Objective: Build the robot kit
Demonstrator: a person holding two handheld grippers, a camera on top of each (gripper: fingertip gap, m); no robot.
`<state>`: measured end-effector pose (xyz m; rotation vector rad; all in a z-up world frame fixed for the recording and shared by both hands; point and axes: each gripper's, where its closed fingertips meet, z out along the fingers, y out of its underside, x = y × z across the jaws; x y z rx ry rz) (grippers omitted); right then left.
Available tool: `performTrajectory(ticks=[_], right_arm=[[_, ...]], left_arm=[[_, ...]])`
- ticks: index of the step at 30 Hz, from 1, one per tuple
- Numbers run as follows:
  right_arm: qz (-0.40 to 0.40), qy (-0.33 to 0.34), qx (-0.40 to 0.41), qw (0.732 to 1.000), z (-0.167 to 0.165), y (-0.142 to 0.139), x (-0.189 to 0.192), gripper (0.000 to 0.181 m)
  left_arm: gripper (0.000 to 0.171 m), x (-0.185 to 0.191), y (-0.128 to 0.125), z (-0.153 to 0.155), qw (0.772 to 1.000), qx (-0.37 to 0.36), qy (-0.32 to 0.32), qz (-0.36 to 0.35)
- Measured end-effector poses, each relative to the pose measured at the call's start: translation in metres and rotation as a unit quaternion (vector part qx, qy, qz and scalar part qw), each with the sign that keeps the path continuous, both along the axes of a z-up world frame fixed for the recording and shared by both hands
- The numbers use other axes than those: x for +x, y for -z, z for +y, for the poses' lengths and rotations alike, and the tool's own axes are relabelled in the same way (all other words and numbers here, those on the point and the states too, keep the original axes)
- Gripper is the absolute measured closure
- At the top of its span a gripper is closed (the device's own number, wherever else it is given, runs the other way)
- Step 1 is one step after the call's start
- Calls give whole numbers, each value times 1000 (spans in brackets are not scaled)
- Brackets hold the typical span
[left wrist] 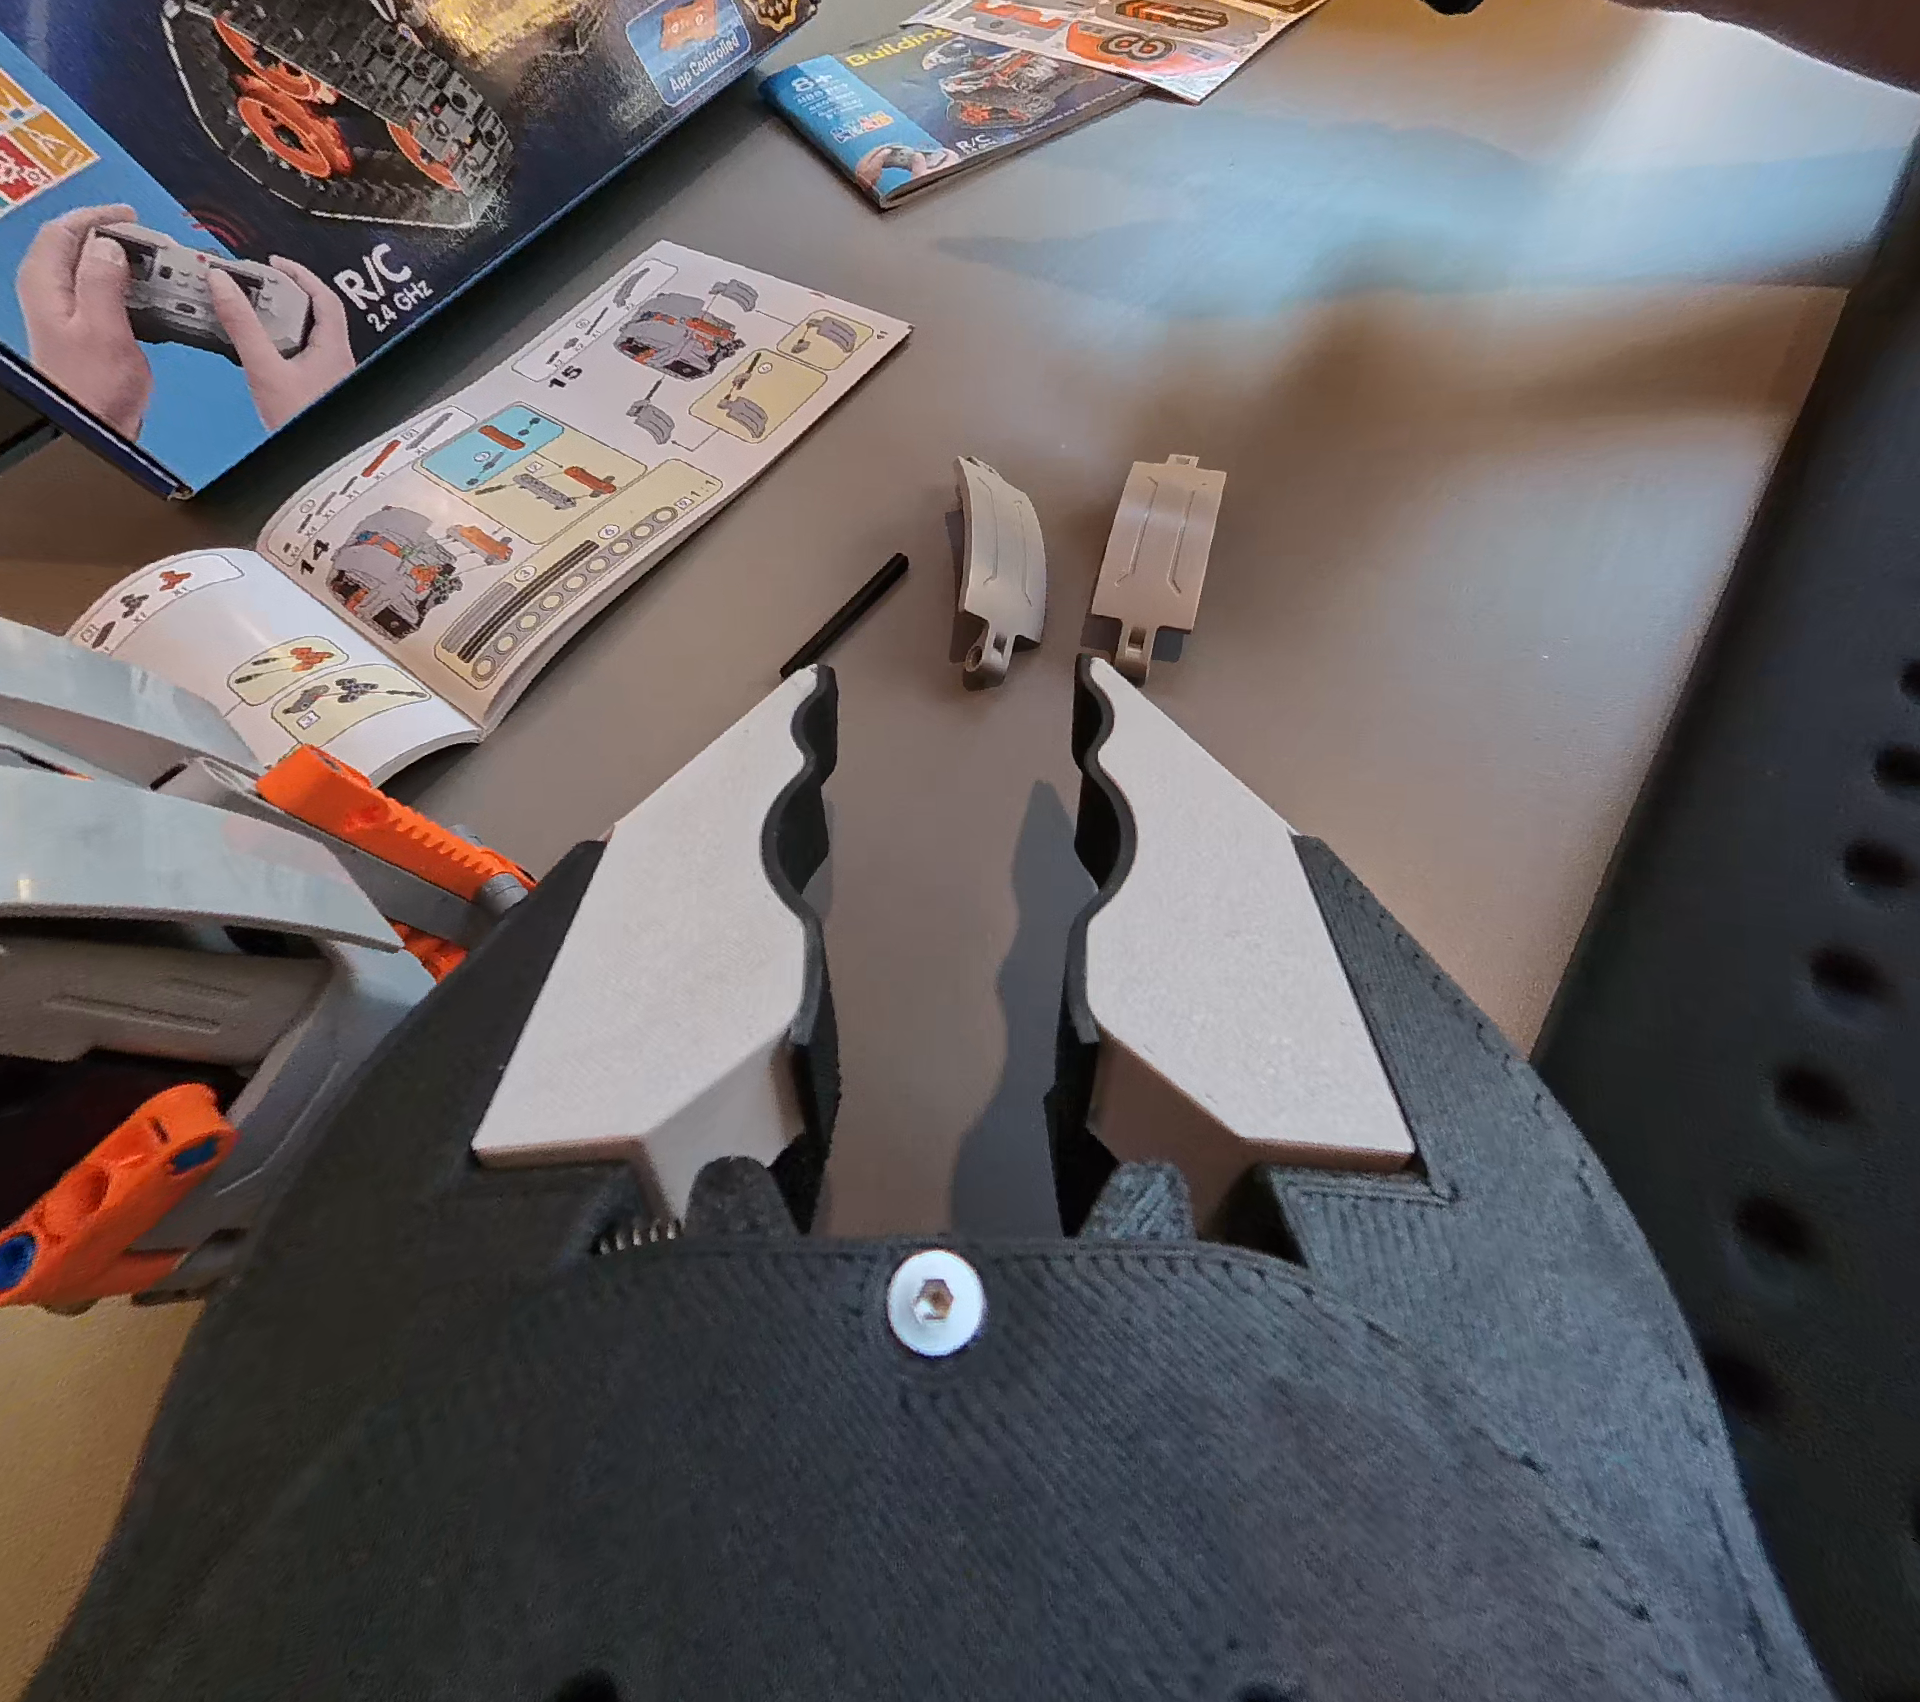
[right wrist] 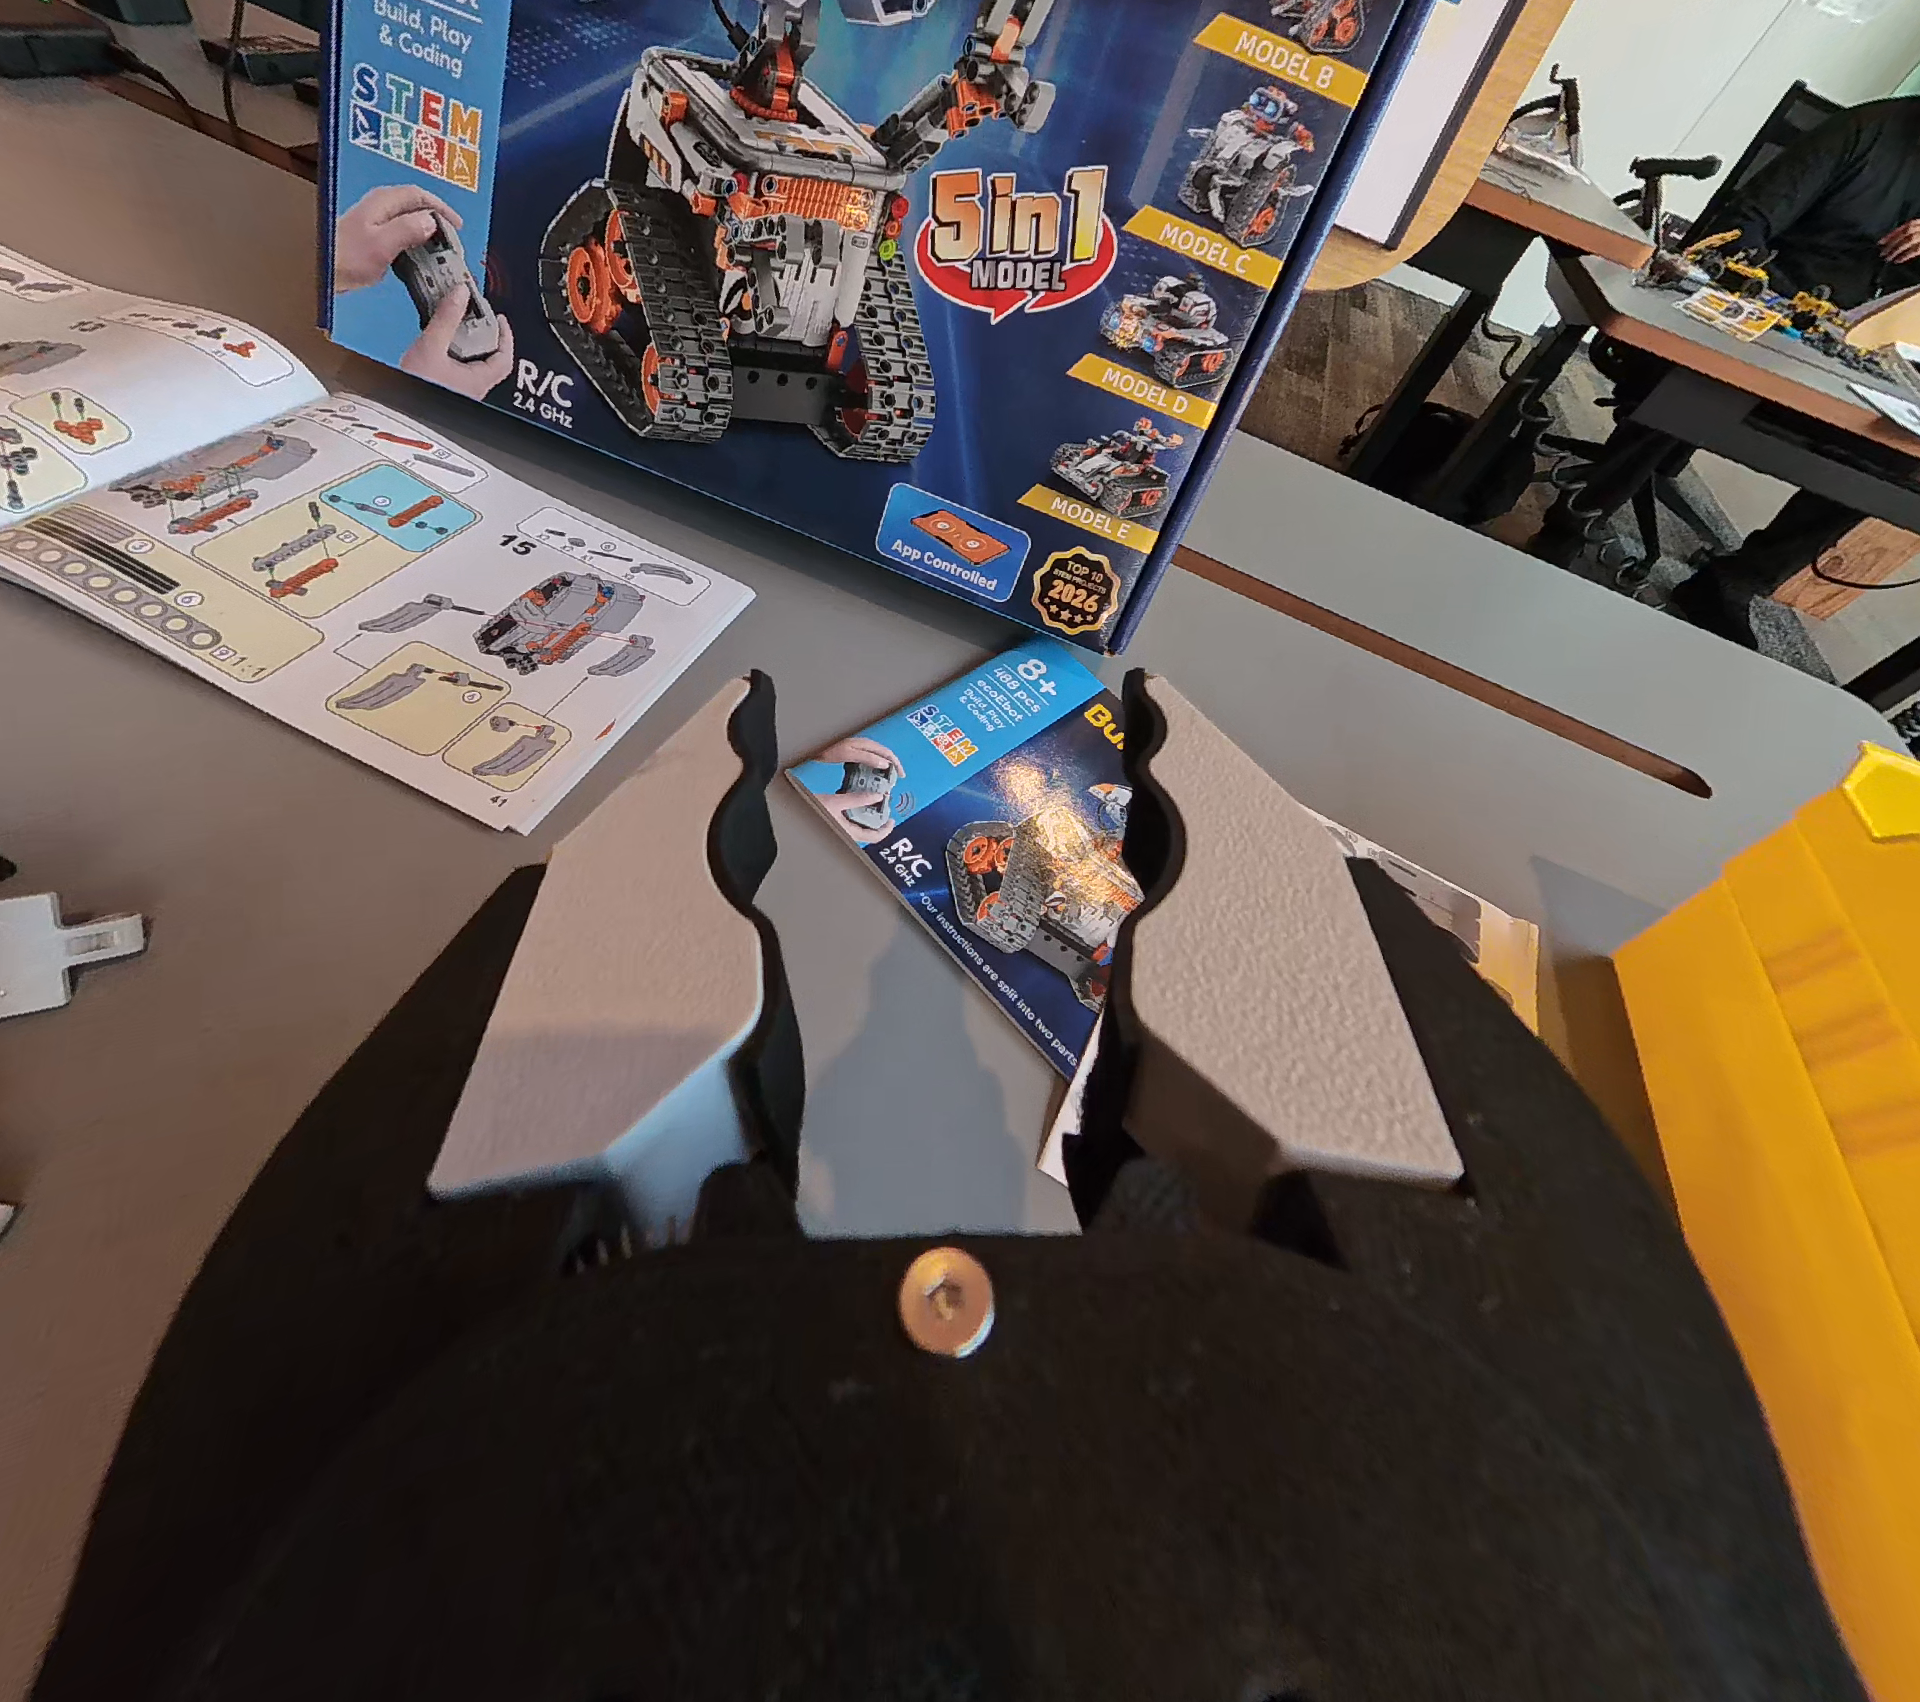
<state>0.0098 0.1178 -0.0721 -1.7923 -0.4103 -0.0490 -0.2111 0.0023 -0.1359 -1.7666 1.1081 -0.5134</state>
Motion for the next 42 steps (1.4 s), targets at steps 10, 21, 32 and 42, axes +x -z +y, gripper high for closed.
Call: performTrajectory(ticks=[10,21,32,42], right_arm=[[5,-2,-12,1000,1,7,-1,116],[11,-6,-26,1000,5,15,0,116],[16,-6,-30,999,6,17,3,116],[26,-11,-29,999,4,13,2,117]], left_arm=[[127,1,-14,-2,1000,14,-8,-18],[126,-5,-132,46,991,66,-118,13],[124,-36,-158,92,952,139,-250,111],[125,-34,-159,96,954,132,-251,96]])
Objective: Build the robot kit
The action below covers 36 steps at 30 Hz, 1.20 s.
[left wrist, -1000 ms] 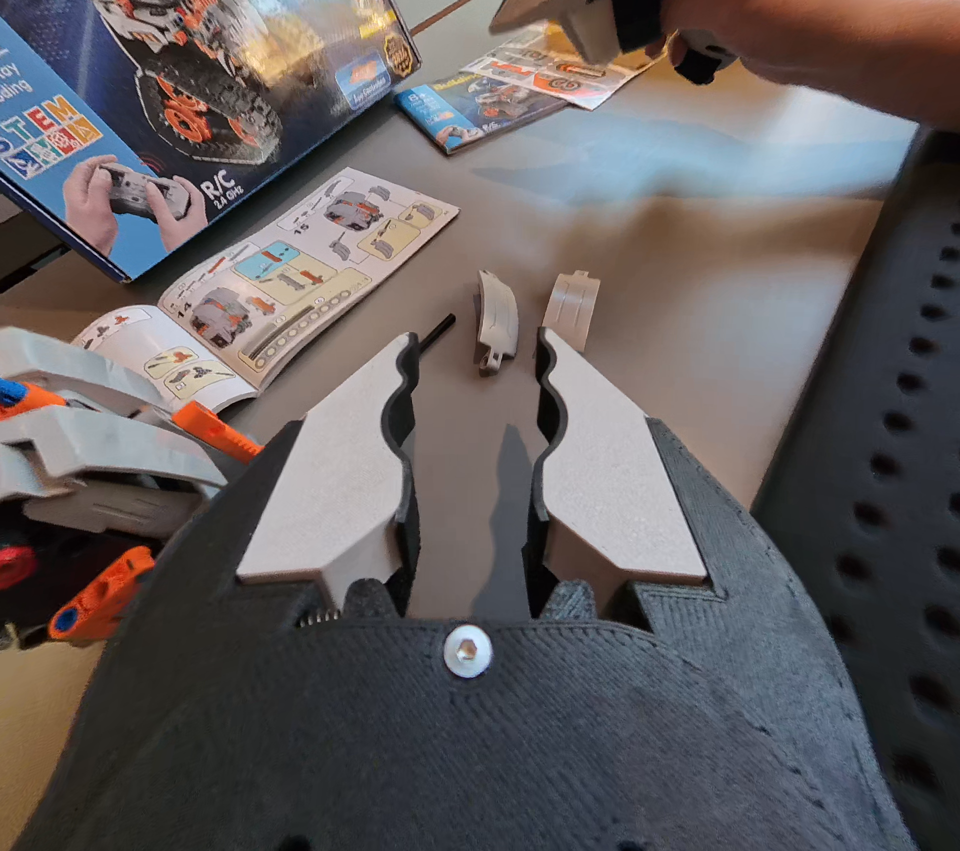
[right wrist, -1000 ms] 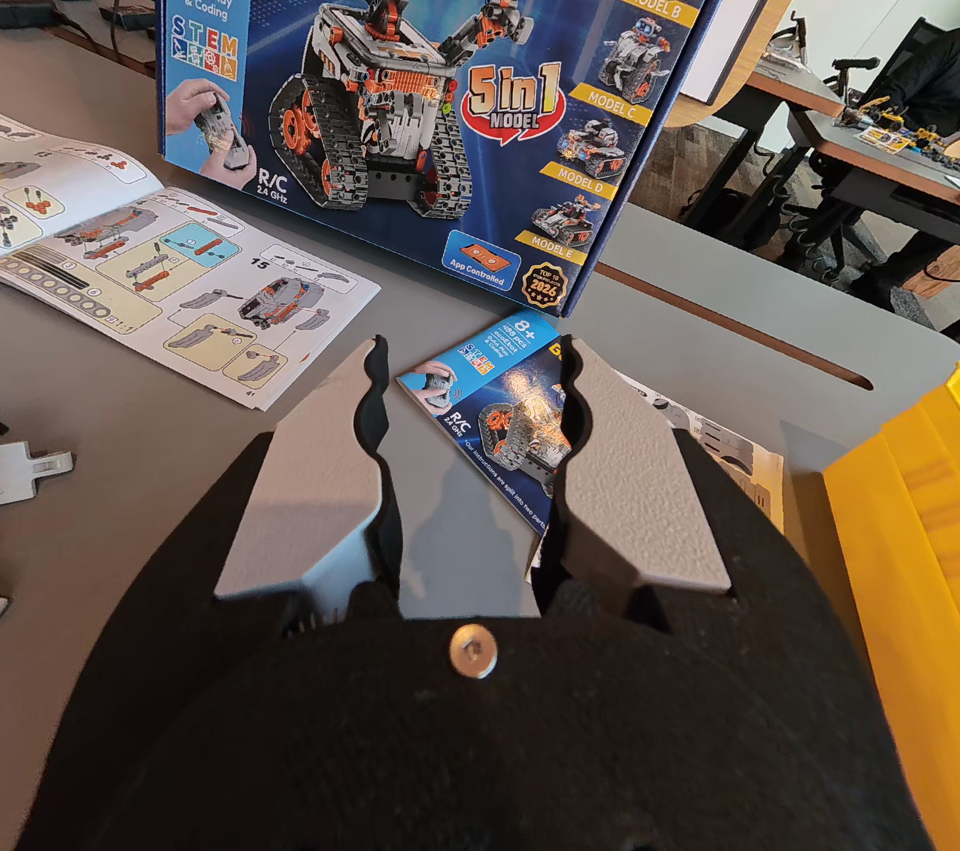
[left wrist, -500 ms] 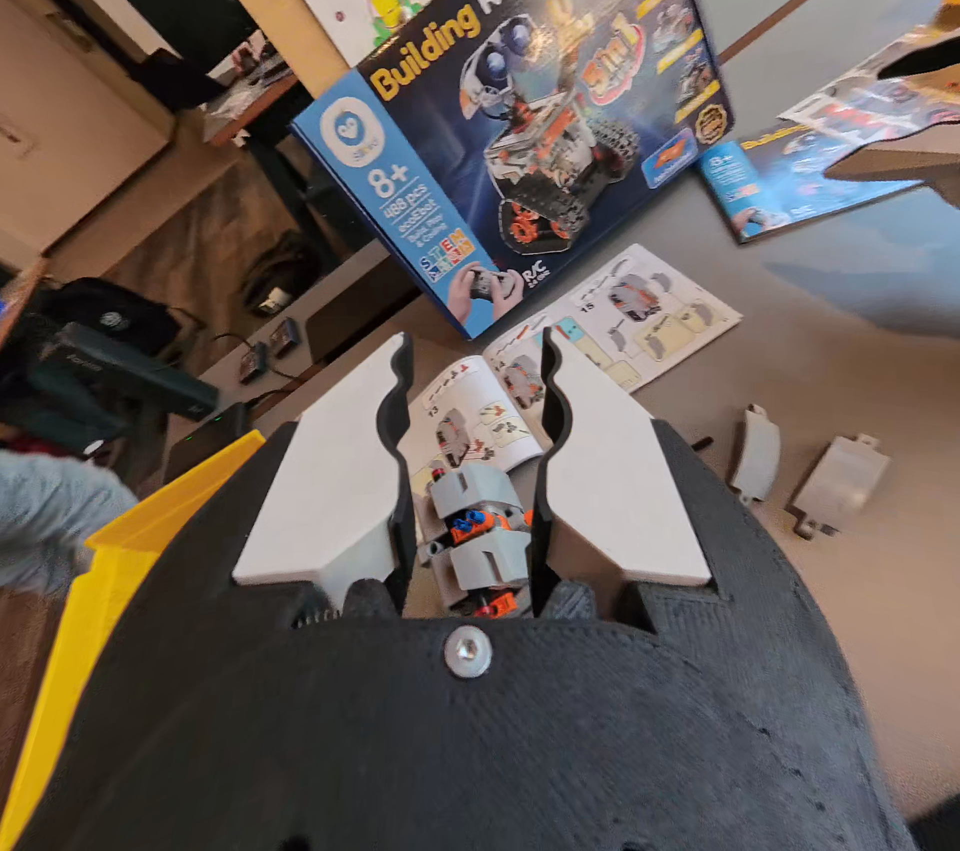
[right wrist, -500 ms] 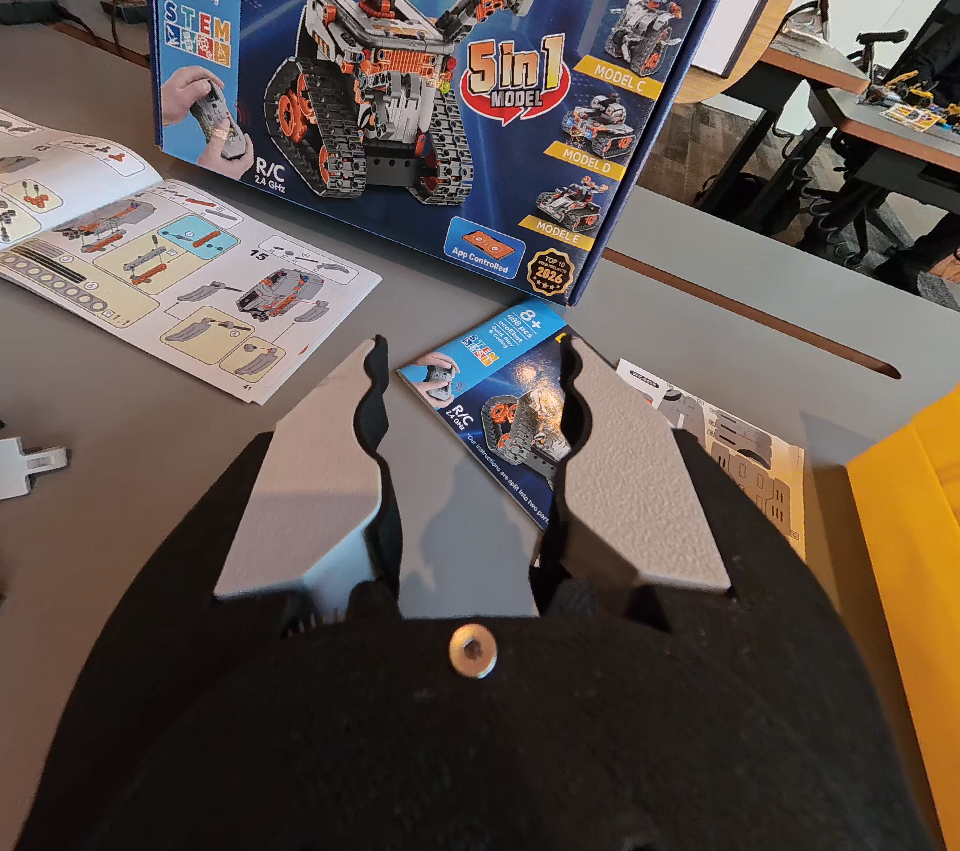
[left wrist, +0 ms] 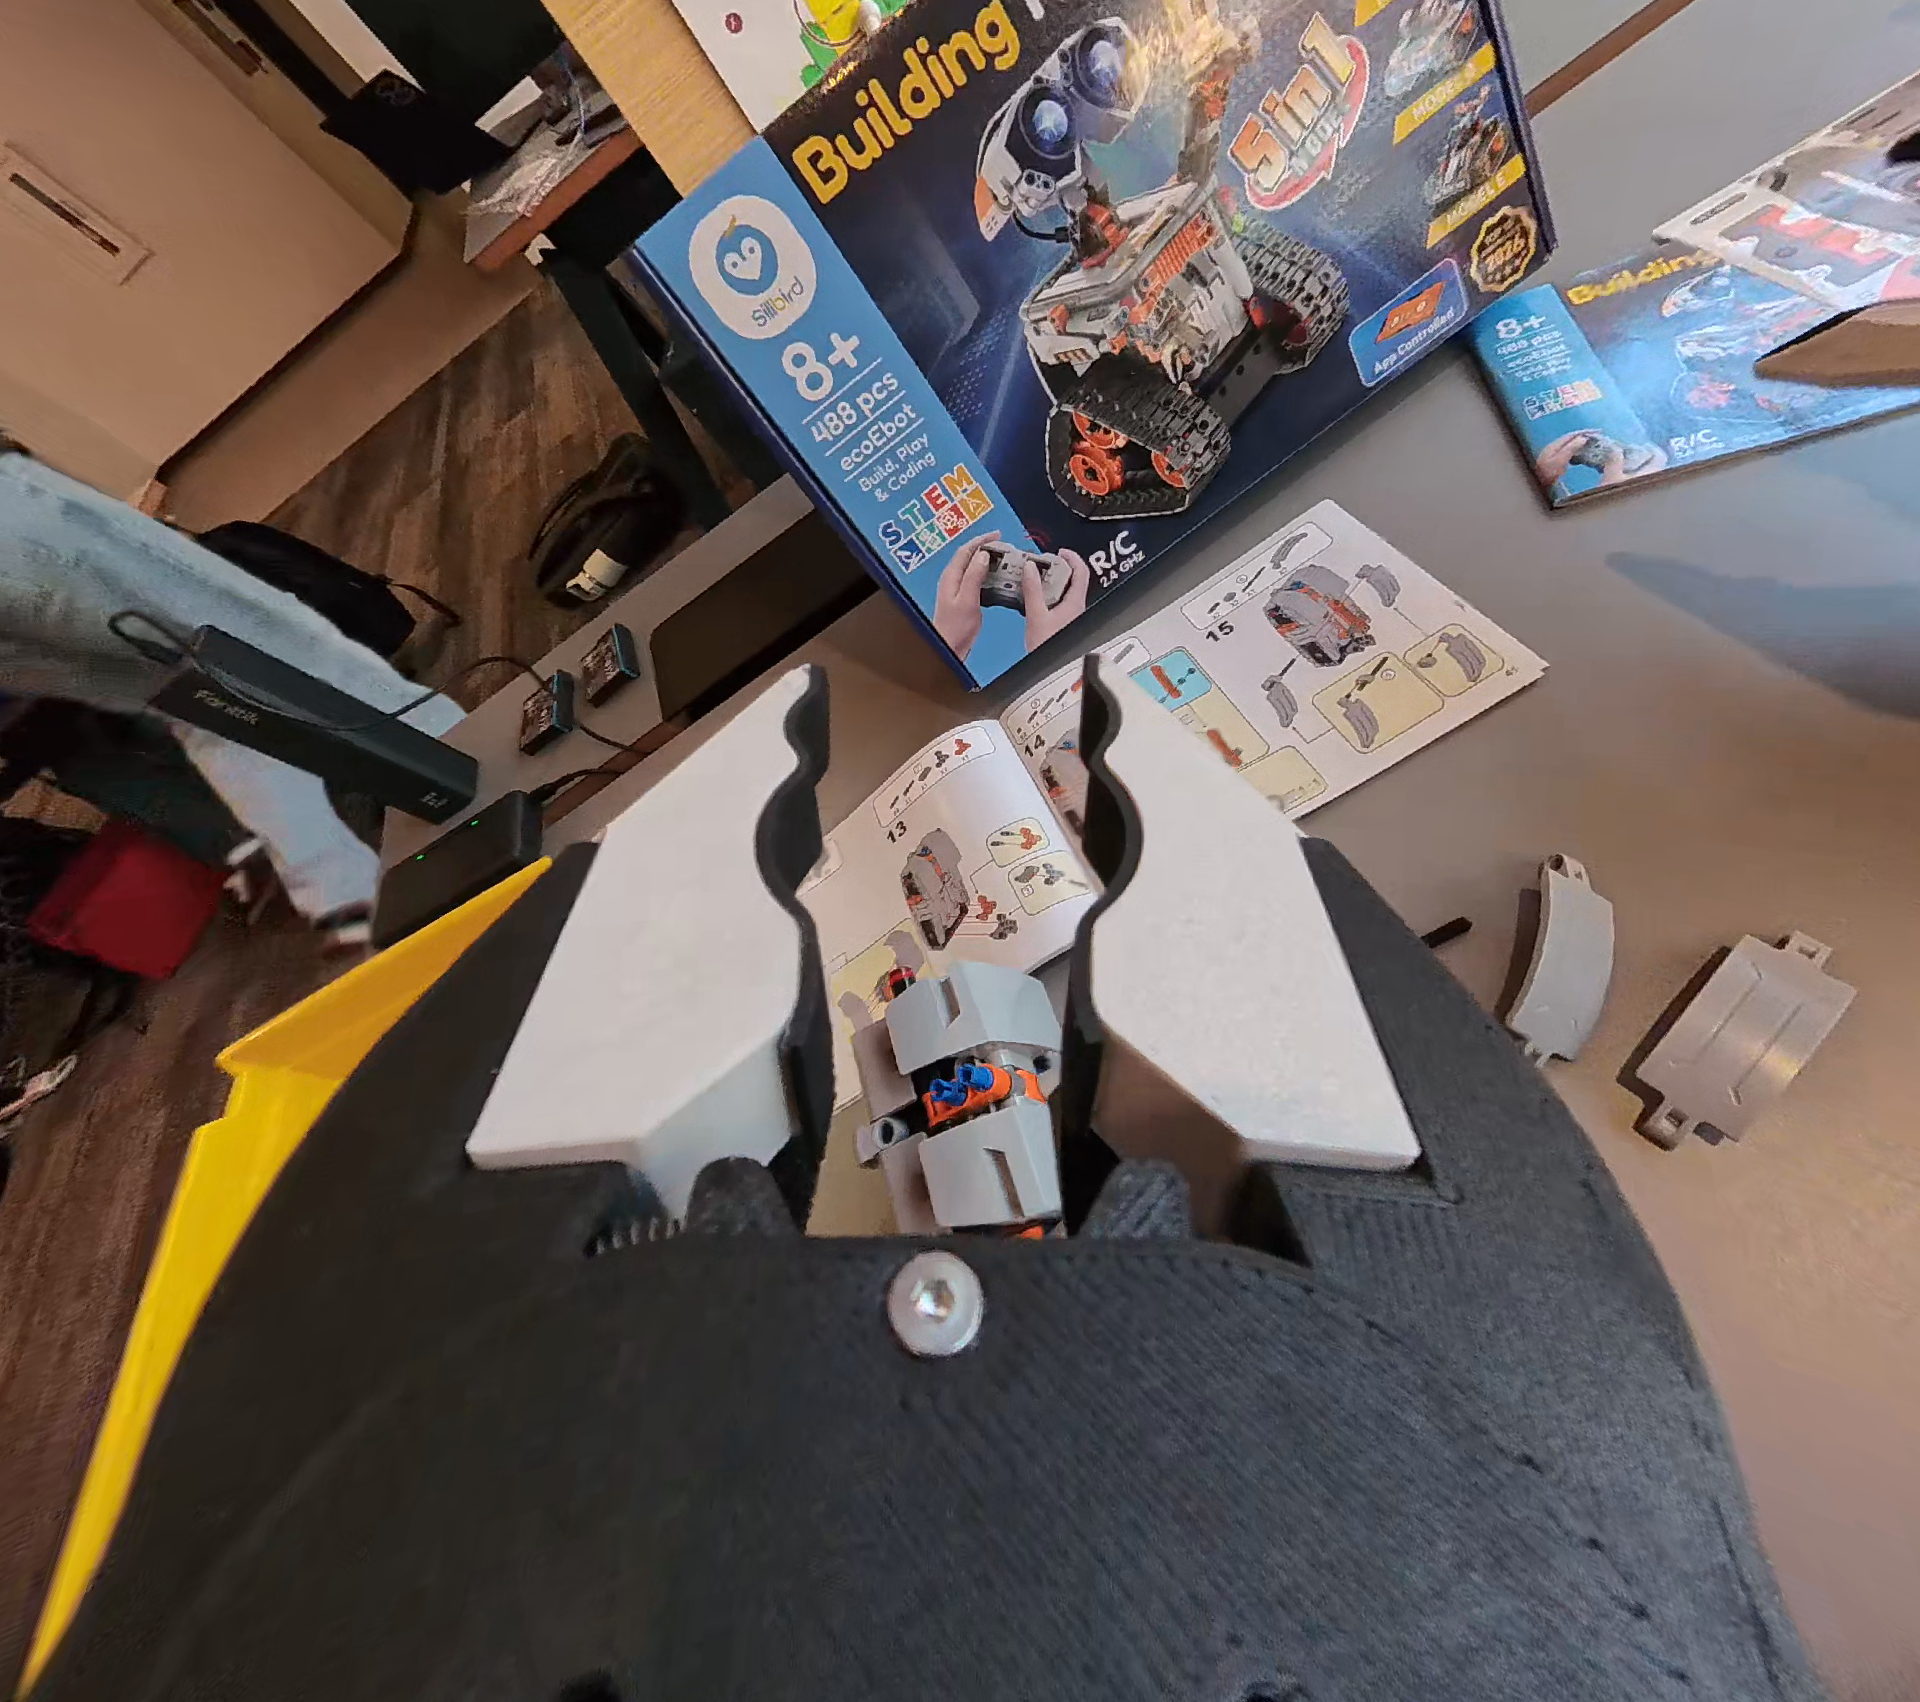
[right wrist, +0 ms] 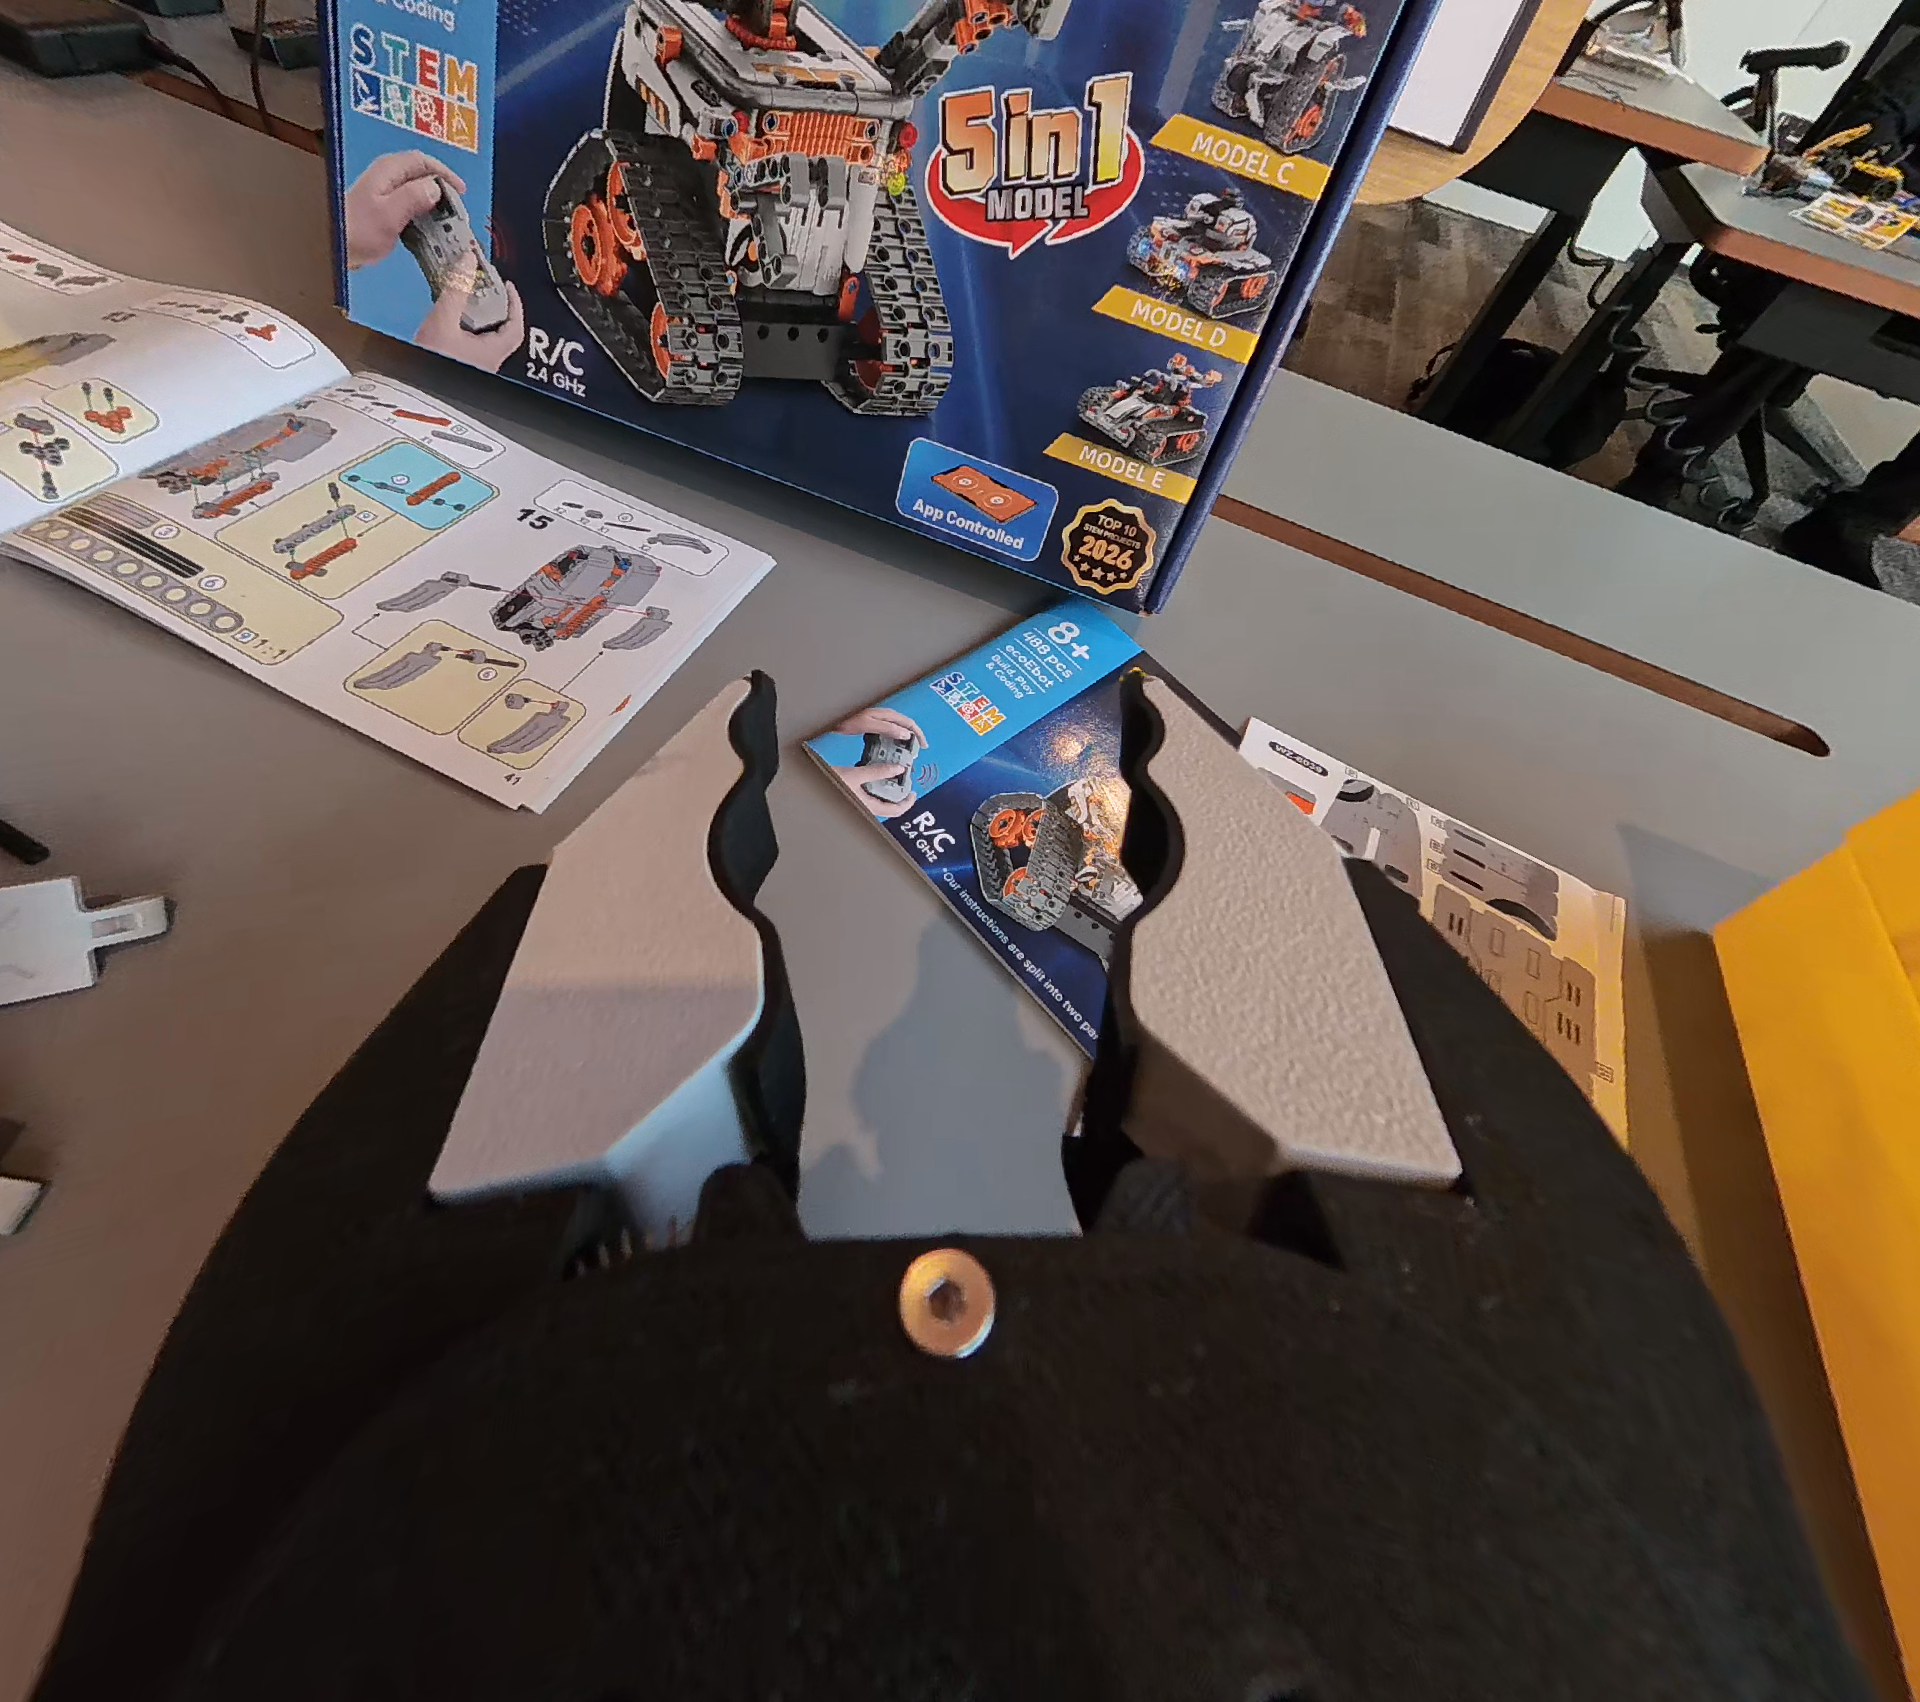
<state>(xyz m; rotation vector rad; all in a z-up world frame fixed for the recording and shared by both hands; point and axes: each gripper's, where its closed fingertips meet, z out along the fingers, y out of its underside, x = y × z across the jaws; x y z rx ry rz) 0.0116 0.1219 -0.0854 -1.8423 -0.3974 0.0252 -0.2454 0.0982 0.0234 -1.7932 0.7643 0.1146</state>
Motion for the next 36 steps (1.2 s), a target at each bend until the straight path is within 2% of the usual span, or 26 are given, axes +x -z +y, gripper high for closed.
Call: performTrajectory(ticks=[4,8,11,13,17,20,22,25,31,36], right_arm=[[7,-1,2,1000,0,-1,2,117],[19,-9,10,1000,0,-7,3,117],[20,-17,11,1000,0,-7,1,120],[20,-32,6,999,-1,-5,-3,125],[24,-61,11,998,-5,-9,-13,134],[20,-79,21,996,-8,-11,-20,139],[14,-91,22,995,-9,-10,-25,142],[2,-110,21,994,-10,-6,-33,145],[-20,-173,28,984,-17,3,-56,151],[-50,-177,29,982,-15,11,-60,151]], left_arm=[[126,3,-15,-6,991,-4,41,-130],[119,10,-36,-24,955,21,117,-272],[117,15,-35,-42,932,36,166,-320],[116,22,-18,-54,929,20,189,-316],[123,38,27,-84,936,-22,230,-265],[135,44,50,-104,939,-24,249,-236],[144,46,65,-112,941,-32,257,-221],[148,47,87,-115,942,-51,256,-211],[159,45,107,-107,945,-65,244,-209],[165,53,124,-111,948,-85,253,-173]])
